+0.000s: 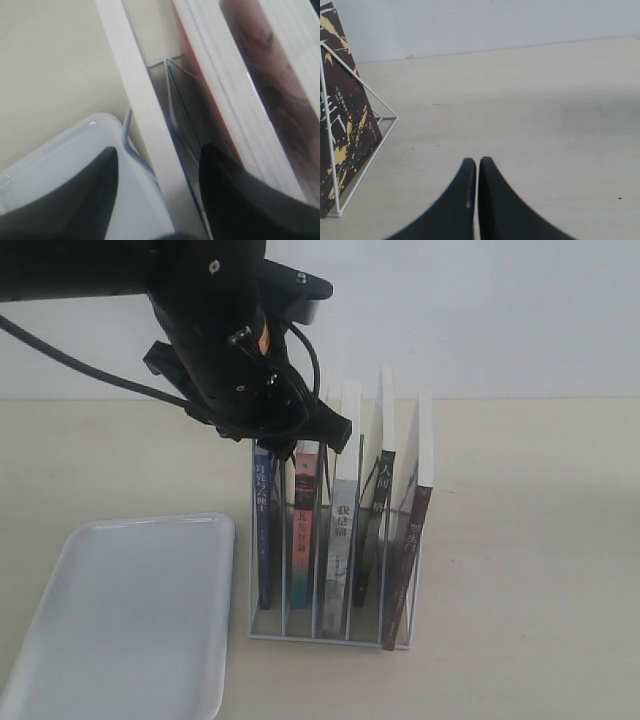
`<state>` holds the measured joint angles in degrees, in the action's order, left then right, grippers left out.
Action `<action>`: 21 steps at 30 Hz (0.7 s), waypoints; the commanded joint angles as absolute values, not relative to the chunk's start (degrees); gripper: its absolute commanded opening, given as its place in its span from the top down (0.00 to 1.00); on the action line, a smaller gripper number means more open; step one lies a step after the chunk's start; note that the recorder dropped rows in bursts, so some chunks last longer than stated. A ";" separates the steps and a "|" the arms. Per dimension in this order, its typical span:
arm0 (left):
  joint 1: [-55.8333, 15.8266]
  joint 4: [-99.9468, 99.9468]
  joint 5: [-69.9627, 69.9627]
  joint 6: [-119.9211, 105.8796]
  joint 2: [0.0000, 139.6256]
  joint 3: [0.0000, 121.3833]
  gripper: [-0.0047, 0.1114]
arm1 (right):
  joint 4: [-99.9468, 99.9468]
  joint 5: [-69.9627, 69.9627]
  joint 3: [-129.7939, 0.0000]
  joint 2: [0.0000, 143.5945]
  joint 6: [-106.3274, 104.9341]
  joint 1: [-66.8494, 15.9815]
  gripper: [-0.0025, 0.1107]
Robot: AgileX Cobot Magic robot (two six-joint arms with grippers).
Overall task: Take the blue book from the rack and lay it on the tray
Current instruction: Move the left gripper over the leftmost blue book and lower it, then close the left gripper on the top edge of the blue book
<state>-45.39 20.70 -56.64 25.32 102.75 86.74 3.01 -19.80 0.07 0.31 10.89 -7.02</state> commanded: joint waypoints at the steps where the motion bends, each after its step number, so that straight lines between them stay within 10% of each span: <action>1: -45.24 21.61 -55.50 25.16 102.72 87.07 0.55 | 3.27 -19.10 0.00 0.00 10.54 -6.97 0.97; 14: -45.24 23.13 -55.40 25.59 102.72 87.07 0.89 | 3.27 -19.10 0.00 0.00 10.54 -6.97 0.97; 21: -45.24 23.38 -55.40 26.38 101.52 87.15 0.91 | 3.27 -19.10 0.00 0.00 10.54 -6.97 0.97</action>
